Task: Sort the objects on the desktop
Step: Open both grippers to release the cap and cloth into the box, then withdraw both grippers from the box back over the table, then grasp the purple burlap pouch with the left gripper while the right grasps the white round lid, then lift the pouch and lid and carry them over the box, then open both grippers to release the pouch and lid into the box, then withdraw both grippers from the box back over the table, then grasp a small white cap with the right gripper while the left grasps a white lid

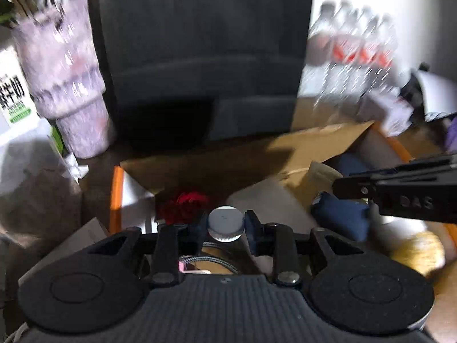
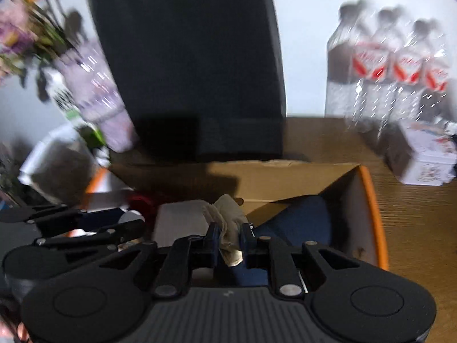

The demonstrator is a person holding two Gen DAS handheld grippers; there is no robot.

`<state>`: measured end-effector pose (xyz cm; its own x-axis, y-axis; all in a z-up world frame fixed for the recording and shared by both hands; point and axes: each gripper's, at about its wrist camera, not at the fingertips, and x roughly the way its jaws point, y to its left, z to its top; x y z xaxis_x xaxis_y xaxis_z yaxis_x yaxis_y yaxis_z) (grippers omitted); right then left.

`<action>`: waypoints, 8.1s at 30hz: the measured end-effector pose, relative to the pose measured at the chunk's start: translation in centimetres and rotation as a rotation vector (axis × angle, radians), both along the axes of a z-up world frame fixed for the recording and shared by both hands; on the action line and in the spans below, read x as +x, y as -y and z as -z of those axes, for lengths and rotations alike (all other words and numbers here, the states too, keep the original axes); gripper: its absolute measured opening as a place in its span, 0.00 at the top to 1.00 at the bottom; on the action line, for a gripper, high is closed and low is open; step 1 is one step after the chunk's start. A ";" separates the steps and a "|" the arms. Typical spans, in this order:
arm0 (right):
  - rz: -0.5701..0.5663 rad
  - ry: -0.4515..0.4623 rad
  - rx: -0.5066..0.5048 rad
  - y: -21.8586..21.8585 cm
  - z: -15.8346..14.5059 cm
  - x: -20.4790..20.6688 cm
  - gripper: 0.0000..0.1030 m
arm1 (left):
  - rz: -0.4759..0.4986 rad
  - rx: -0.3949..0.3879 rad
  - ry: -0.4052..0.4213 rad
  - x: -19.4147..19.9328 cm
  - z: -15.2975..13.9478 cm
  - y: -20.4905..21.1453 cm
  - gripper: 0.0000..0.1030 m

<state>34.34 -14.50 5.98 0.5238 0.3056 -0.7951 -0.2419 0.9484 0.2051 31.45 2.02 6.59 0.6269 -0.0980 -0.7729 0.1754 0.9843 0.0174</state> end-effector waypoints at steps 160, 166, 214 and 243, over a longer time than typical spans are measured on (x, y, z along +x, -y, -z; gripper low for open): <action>0.086 0.344 0.027 6.1 -2.6 -23.4 0.28 | -0.140 -0.101 0.308 -23.2 -3.3 0.0 0.01; 0.034 0.329 0.036 7.2 1.3 -30.9 0.22 | -0.129 -0.136 0.298 -31.1 1.1 0.4 0.00; -0.024 0.319 -0.139 6.0 5.3 -25.6 0.43 | -0.017 -0.033 0.246 -24.7 4.3 1.5 0.15; -0.028 0.370 -0.039 6.7 3.5 -29.3 0.76 | -0.122 -0.107 0.319 -30.6 2.3 0.5 0.60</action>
